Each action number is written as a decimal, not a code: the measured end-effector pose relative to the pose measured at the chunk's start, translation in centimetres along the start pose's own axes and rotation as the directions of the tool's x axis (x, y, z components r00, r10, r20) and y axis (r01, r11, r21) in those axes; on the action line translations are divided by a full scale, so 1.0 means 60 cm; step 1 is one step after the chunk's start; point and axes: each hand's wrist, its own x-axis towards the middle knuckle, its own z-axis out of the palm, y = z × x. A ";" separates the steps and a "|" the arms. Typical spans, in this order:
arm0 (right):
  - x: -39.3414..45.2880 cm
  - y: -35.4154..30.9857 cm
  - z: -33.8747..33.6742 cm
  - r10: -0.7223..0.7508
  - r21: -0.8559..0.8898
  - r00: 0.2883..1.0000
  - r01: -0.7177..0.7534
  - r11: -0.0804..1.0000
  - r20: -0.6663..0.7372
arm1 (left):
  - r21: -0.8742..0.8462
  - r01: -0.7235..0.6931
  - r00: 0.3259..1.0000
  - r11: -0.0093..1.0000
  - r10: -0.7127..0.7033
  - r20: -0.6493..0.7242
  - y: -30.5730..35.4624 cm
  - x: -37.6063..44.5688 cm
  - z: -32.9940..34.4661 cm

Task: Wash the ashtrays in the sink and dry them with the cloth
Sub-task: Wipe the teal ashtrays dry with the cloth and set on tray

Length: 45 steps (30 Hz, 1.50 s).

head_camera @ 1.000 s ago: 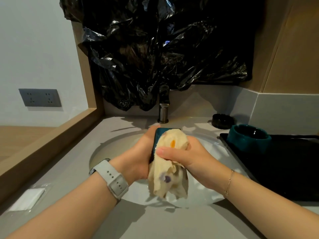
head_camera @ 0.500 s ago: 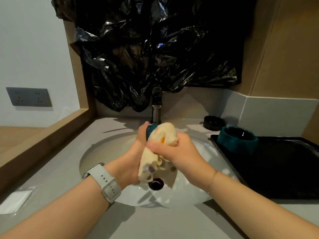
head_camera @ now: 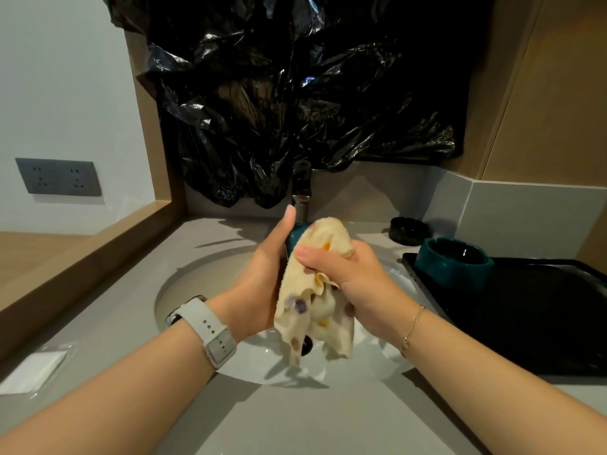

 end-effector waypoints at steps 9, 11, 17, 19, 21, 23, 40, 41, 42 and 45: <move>0.005 0.017 -0.019 -0.138 -0.556 0.962 0.251 0.792 0.237 | -0.243 0.151 0.961 0.958 -0.200 -0.191 0.010 0.008 -0.030; 0.009 0.020 -0.027 -0.133 -0.609 0.946 0.295 0.736 0.296 | -0.235 0.160 0.958 0.959 -0.208 -0.196 0.009 0.013 -0.038; 0.025 0.035 -0.057 -0.123 -0.846 0.860 0.509 0.157 0.495 | 0.283 0.090 0.976 0.955 -0.027 -0.218 0.015 0.019 -0.069; 0.029 0.033 -0.062 -0.095 -0.845 0.853 0.521 0.121 0.513 | 0.478 0.051 0.979 0.877 0.050 -0.197 0.012 0.017 -0.069; 0.028 0.033 -0.062 -0.092 -0.817 0.836 0.549 0.176 0.542 | 0.562 0.045 0.980 0.826 0.072 -0.185 0.003 0.018 -0.064; 0.027 0.036 -0.064 -0.107 -0.806 0.853 0.519 0.283 0.511 | 0.539 0.051 0.972 0.840 0.083 -0.222 -0.006 0.024 -0.063; 0.033 0.031 -0.030 0.188 0.345 0.959 -0.106 0.932 -0.213 | -0.123 -0.048 0.924 0.991 -0.003 -0.383 -0.021 0.029 -0.025; 0.033 0.032 -0.017 0.179 0.331 0.960 -0.102 0.938 -0.213 | -0.143 -0.055 0.925 0.988 -0.004 -0.380 -0.024 0.028 -0.025; 0.037 0.030 -0.011 0.187 0.339 0.952 -0.098 0.936 -0.241 | -0.159 -0.066 0.928 0.985 0.002 -0.374 -0.026 0.027 -0.024; 0.053 0.019 -0.020 0.233 0.339 0.903 -0.106 0.935 -0.360 | -0.104 -0.081 0.940 0.991 0.041 -0.339 -0.030 0.031 -0.021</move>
